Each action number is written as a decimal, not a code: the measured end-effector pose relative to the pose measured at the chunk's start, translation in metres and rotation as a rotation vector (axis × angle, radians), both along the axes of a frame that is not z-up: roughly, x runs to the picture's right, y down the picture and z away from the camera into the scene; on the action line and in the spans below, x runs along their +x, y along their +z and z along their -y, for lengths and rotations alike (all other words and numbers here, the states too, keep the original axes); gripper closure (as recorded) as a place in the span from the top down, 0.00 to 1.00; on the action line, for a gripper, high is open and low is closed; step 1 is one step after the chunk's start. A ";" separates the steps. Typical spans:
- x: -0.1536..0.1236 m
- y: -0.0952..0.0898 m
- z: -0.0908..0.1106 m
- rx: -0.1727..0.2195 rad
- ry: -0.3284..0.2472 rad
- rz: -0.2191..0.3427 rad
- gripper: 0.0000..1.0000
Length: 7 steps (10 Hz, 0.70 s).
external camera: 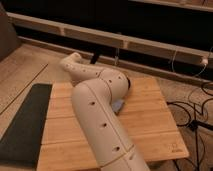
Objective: Place the eraser on the white sponge
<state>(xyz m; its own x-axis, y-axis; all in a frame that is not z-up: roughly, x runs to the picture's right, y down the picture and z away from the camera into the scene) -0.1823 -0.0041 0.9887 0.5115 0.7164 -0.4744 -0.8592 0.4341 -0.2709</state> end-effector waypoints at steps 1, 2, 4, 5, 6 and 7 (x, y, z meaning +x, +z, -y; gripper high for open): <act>-0.010 -0.007 0.009 0.024 0.001 0.025 0.00; -0.017 -0.015 0.017 0.045 0.003 0.044 0.00; -0.027 -0.044 0.038 0.105 0.024 0.080 0.00; -0.020 -0.058 0.044 0.132 0.040 0.076 0.00; -0.004 -0.072 0.047 0.159 0.064 0.057 0.00; 0.010 -0.081 0.047 0.173 0.083 0.037 0.00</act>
<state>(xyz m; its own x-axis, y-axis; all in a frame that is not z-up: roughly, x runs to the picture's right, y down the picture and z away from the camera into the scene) -0.1724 -0.0511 0.9078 0.4618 0.8262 -0.3227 -0.8849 0.4047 -0.2304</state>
